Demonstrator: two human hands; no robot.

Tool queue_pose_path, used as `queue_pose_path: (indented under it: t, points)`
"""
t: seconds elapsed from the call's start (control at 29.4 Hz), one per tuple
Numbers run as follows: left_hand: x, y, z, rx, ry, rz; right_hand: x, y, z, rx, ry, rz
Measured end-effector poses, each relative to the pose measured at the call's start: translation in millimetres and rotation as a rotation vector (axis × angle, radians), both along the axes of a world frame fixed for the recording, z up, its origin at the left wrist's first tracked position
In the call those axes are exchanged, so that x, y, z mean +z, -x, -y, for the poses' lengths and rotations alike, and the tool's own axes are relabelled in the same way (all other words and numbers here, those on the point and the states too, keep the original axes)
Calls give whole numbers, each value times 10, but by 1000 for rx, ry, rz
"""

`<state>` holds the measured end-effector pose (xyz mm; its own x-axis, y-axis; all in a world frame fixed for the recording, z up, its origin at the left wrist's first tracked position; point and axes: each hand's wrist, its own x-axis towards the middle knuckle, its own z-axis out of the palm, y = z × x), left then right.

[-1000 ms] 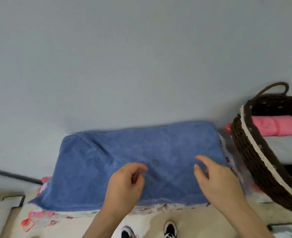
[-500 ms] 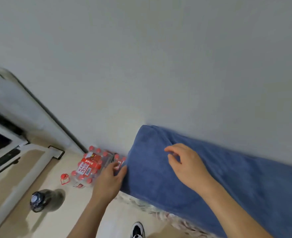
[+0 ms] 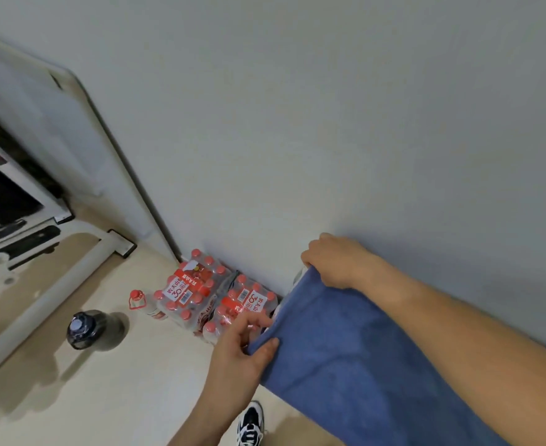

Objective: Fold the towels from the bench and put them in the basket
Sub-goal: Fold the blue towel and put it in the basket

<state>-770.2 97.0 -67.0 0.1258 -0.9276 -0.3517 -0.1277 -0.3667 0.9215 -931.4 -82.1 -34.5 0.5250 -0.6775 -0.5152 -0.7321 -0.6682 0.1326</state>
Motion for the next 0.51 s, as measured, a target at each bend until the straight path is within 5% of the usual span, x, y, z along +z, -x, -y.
queue_pose_path:
  t: [0.37, 0.51]
  points:
    - [-178, -135, 78, -100, -221, -65, 38, -85, 314, -36, 205, 17]
    - [-290, -239, 113, -247, -249, 22, -69, -55, 350, -73, 100, 116]
